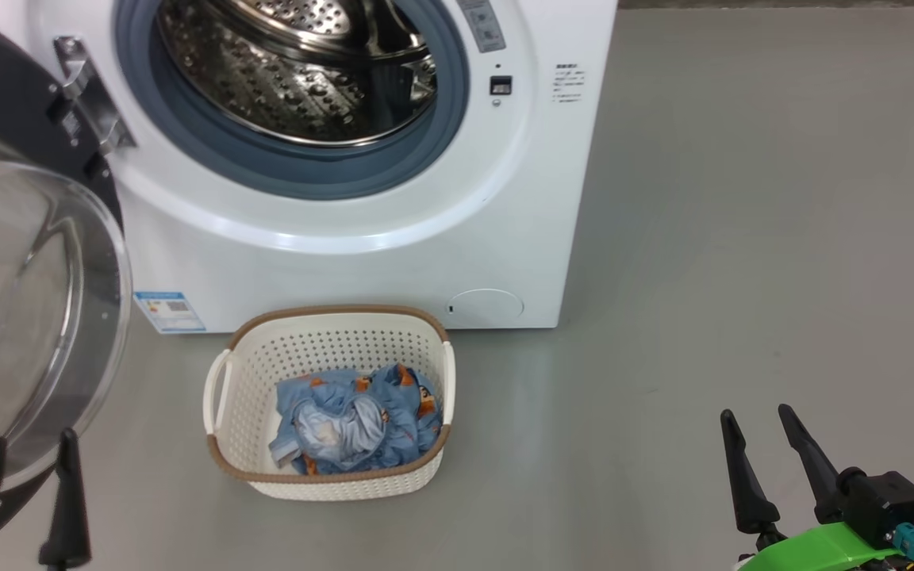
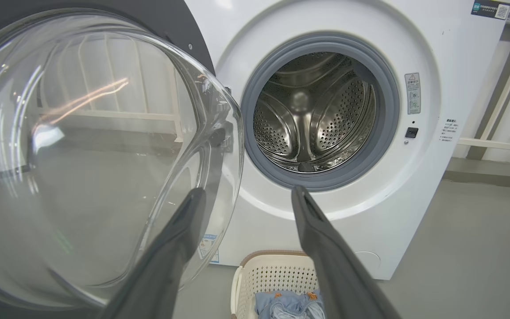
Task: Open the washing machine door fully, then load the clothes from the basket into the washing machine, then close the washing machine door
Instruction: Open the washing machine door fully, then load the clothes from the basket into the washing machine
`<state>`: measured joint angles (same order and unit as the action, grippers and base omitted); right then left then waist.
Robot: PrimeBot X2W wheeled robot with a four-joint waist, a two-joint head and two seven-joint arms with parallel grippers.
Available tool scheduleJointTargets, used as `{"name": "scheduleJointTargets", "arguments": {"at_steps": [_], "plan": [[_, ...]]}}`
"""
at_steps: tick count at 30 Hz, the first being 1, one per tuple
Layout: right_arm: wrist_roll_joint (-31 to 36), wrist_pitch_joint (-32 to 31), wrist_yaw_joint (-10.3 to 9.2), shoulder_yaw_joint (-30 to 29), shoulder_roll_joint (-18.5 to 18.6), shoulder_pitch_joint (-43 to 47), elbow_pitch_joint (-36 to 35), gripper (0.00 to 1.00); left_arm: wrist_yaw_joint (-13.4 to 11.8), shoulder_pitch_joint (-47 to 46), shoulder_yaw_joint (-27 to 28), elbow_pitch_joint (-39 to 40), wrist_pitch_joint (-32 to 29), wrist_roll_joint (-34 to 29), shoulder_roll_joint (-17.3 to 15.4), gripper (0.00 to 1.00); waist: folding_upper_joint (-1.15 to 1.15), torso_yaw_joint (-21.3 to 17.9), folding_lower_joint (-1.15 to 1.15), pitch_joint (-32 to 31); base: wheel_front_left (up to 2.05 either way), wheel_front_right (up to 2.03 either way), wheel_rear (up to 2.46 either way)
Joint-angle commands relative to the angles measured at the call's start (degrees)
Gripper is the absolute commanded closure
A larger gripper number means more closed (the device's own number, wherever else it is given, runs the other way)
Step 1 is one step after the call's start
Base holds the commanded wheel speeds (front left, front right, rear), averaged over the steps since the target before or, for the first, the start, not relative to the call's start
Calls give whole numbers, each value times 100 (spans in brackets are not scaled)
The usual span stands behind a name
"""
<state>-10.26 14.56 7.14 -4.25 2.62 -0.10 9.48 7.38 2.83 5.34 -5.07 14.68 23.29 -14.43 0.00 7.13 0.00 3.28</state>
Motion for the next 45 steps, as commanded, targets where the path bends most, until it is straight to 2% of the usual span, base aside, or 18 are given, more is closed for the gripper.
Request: {"name": "scheduleJointTargets", "arguments": {"at_steps": [1,14,33,45], "plan": [[38,44,35,182,26,-7,-191,0,11,-23,129,186,32,15,-163,0,0,-162,0,-112,0,0,0],[203,44,35,242,26,163,-428,0,11,388,72,103,32,-293,125,0,0,-476,0,-418,0,0,0],[413,44,35,208,26,245,-439,0,11,550,81,18,32,-615,289,0,0,-426,0,-548,0,0,0],[337,44,35,194,26,219,-413,0,11,500,97,18,32,-657,264,0,0,-386,0,-502,0,0,0]]}}
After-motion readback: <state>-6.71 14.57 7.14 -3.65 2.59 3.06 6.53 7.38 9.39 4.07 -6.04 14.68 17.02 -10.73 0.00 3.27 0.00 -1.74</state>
